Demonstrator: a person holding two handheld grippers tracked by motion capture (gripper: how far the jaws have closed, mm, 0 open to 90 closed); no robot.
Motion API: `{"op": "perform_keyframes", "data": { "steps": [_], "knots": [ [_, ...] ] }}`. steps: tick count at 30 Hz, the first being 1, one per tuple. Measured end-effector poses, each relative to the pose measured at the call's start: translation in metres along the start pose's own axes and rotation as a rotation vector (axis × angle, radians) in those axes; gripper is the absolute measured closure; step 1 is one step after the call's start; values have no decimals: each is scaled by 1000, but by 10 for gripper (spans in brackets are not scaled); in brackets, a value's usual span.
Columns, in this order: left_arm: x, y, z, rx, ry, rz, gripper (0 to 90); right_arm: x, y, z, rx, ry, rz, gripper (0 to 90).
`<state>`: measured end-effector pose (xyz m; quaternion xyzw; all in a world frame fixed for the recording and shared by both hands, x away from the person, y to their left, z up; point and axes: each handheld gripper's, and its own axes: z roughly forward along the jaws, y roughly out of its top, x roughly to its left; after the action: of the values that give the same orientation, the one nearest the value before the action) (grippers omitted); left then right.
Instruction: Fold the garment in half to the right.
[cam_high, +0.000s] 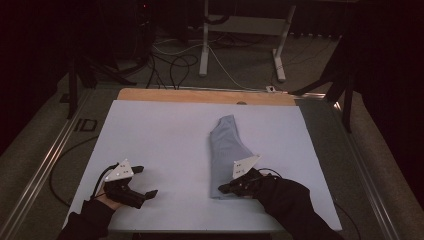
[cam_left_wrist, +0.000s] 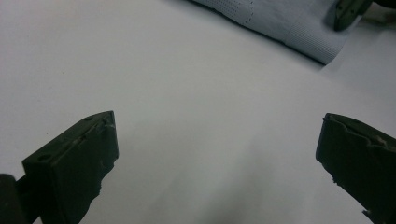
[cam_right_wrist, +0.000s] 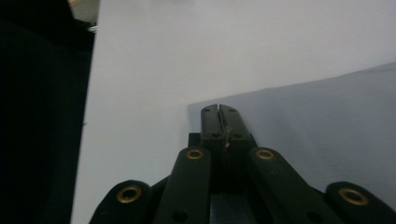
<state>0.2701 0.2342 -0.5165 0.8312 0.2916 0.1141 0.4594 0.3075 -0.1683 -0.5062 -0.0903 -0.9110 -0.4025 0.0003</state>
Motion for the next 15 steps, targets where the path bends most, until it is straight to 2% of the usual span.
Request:
{"op": "perform_keyframes", "data": {
  "steps": [1,4,6,9,11,15],
  "knots": [
    [0,0,0,1,2,2,4,-2,1,-2,-16,-5,8,898],
    [0,0,0,1,1,3,5,-5,4,-7,-31,-40,14,832],
    [0,0,0,1,0,-2,5,-8,5,-9,-45,-46,27,772],
    [0,0,1,4,-3,0,4,-10,8,-11,-57,-48,52,653],
    [0,0,0,3,-1,-3,4,-11,10,-12,-65,-61,61,507],
    [0,0,0,3,-2,0,4,-14,13,-14,-87,-67,104,328]
  ]
}}
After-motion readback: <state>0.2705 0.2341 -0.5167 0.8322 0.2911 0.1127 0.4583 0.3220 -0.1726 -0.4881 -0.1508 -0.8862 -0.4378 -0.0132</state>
